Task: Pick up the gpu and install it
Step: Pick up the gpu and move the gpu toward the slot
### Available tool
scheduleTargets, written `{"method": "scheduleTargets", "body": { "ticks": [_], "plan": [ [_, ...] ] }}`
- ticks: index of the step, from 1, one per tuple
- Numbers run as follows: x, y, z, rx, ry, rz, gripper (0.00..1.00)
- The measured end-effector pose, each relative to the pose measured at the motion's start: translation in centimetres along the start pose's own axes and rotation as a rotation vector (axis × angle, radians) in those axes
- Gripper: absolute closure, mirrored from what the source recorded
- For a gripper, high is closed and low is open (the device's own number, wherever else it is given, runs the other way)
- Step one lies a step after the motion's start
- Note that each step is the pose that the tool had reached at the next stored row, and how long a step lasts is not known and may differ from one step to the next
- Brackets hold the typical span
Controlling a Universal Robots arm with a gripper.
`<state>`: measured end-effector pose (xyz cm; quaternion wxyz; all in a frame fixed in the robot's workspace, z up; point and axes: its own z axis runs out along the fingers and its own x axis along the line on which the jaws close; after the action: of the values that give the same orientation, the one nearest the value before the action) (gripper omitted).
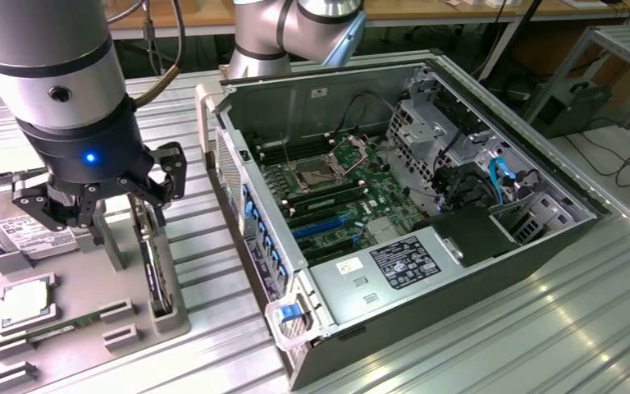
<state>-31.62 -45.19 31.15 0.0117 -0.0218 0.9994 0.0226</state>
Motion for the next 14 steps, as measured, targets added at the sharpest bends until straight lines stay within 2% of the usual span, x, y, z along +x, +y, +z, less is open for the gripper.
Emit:
{"method": "scheduleTargets", "body": {
  "ticks": [6,14],
  "plan": [
    [0.0,-0.04,0.84,-0.0060,-0.0003,0.000,0.32],
    [0.1,-0.10,2.30,-0.0076,-0.0004,0.000,0.32]
  ]
}}
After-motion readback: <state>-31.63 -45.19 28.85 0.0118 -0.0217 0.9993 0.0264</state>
